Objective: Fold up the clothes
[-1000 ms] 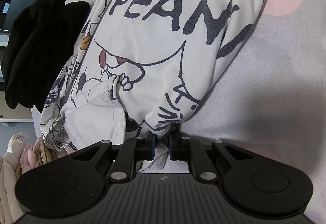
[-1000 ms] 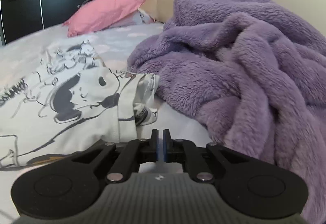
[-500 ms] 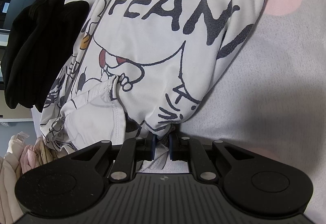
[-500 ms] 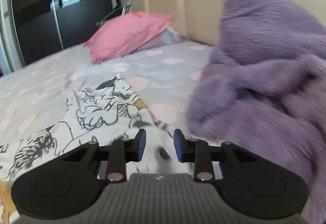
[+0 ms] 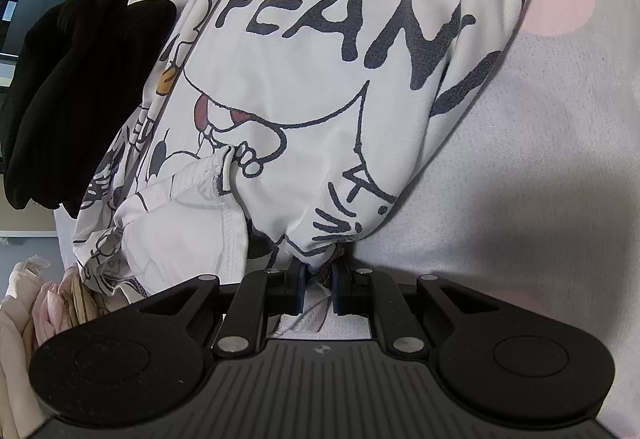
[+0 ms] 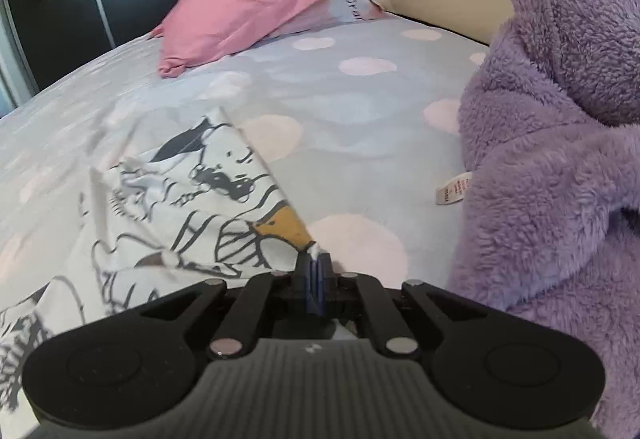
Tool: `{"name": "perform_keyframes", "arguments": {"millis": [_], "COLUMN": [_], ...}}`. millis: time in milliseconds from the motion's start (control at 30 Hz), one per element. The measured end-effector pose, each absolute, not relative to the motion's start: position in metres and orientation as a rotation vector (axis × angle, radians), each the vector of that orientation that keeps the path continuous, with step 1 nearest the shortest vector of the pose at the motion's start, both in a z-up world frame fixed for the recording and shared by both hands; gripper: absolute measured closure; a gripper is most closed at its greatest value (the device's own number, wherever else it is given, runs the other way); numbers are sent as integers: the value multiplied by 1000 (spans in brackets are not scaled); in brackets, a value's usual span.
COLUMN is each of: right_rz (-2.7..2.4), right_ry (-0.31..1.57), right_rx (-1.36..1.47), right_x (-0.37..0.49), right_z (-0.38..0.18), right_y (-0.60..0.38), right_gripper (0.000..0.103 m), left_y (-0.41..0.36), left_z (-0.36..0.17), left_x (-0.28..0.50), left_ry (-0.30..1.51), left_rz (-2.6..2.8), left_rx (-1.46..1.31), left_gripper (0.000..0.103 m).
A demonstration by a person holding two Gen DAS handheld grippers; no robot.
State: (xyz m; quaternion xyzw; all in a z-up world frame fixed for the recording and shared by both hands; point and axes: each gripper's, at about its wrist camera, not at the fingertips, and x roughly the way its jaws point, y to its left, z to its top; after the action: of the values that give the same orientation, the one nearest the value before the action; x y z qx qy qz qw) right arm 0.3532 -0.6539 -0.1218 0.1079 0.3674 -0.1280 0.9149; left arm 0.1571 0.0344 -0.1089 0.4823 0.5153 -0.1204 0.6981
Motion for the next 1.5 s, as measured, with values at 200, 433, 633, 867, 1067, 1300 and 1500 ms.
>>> {"name": "perform_keyframes", "arguments": {"millis": [200, 433, 633, 867, 1067, 1300, 1500], "right_rz": [-325, -321, -308, -250, -119, 138, 255], "right_ry": [686, 647, 727, 743, 808, 822, 776], "right_rx": [170, 214, 301, 329, 286, 261, -16], "right_x": [332, 256, 200, 186, 195, 162, 118], "right_z": [-110, -100, -107, -72, -19, 33, 49], "right_y": [-636, -613, -601, -581, -521, -419, -352], "right_gripper": [73, 56, 56, 55, 51, 45, 45], "left_y": [38, 46, 82, 94, 89, 99, 122], "left_z": [-106, -93, -68, -33, -34, -59, -53], "left_x": [154, 145, 155, 141, 150, 178, 190], "left_ry": [1134, 1077, 1093, 1009, 916, 976, 1017], "left_rz": [-281, -262, -130, -80, -112, -118, -68], "left_rx": [1063, 1016, 734, 653, 681, 618, 403], "left_gripper": [93, 84, 62, 62, 59, 63, 101]}}
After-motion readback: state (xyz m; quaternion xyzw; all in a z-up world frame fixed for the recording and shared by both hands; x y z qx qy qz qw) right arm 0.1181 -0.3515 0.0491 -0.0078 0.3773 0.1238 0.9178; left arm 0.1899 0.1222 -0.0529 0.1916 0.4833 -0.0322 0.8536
